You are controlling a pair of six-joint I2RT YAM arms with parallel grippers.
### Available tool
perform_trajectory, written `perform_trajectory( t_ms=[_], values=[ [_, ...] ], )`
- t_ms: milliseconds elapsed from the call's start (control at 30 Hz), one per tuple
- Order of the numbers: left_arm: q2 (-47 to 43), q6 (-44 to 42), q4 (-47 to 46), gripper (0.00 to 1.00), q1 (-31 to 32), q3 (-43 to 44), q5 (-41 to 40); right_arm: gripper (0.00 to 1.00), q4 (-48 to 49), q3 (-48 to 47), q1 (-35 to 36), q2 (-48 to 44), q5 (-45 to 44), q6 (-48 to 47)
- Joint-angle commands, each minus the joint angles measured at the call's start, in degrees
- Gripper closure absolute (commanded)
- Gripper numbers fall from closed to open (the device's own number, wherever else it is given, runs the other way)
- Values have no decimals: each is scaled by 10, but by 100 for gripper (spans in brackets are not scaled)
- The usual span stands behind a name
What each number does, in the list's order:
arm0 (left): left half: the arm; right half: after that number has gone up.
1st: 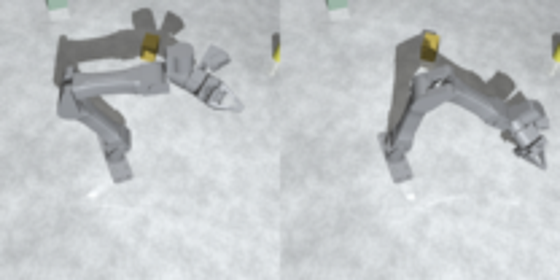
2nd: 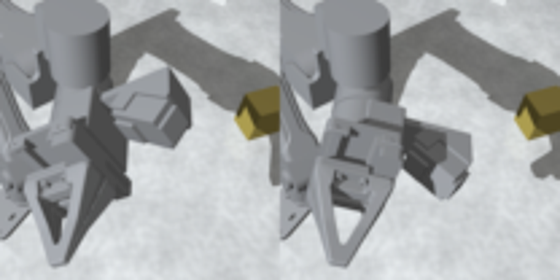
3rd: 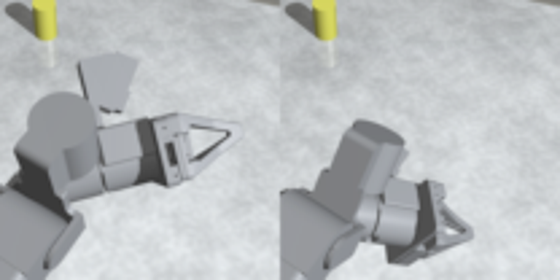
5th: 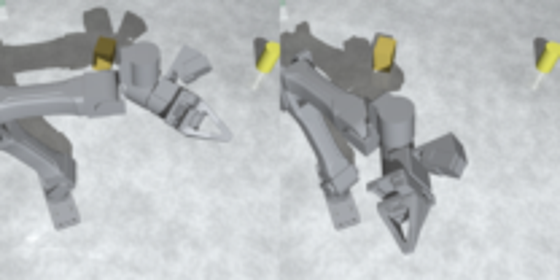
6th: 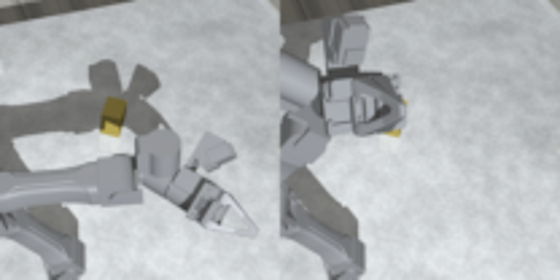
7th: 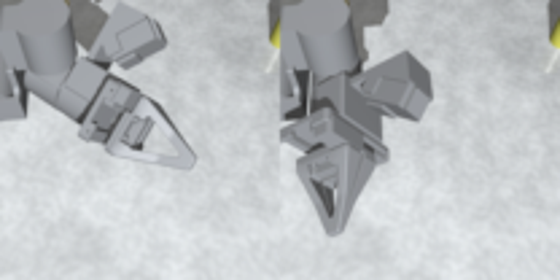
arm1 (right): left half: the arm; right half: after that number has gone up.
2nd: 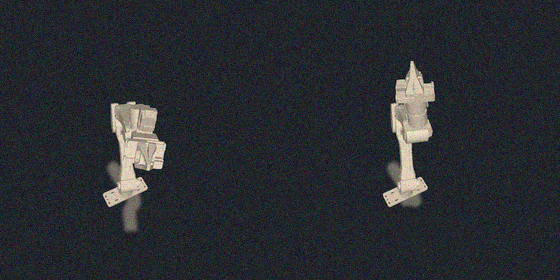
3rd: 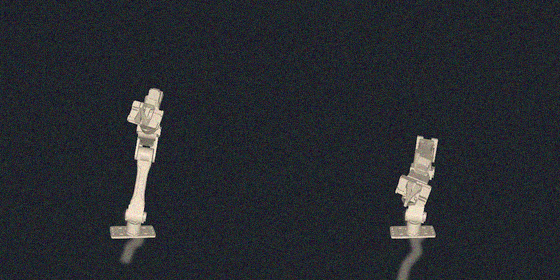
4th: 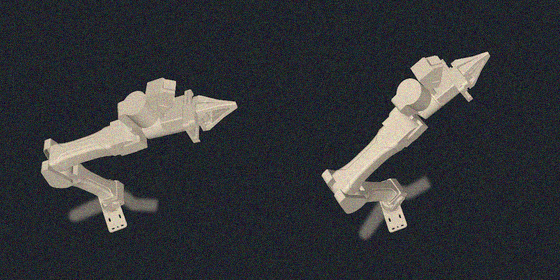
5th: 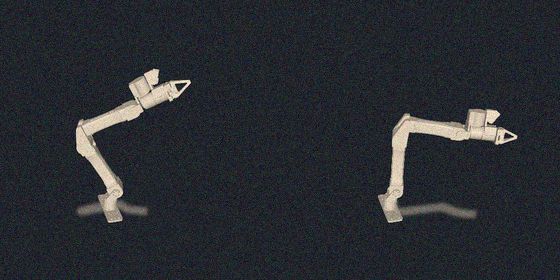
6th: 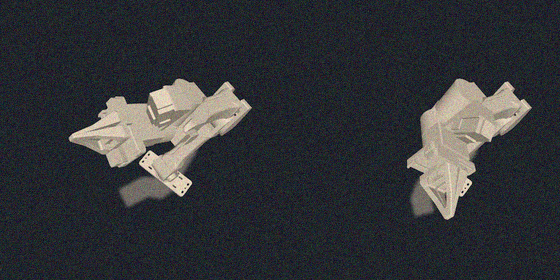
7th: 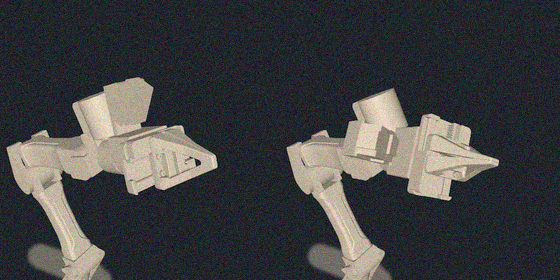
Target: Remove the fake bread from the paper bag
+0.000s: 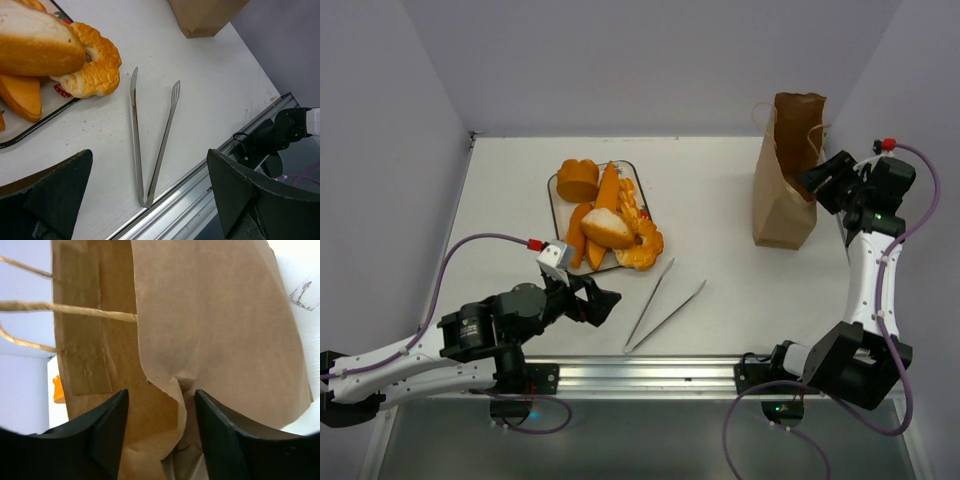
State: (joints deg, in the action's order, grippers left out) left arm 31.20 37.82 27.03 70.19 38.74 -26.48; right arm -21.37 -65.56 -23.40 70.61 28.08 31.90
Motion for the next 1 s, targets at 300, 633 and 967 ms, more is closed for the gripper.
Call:
perform_trajectory(
  t_ms=[300,633,967],
  values=[
    [-6,5,10,0,2,15,-27,8,-9,-28,-5,-58,-45,-126],
    [-10,-2,22,0,2,33,-38,1,-32,-31,-5,-148,-92,-235],
    [-20,0,39,0,2,42,-47,1,-119,-56,-6,-226,-218,-314]
  ],
)
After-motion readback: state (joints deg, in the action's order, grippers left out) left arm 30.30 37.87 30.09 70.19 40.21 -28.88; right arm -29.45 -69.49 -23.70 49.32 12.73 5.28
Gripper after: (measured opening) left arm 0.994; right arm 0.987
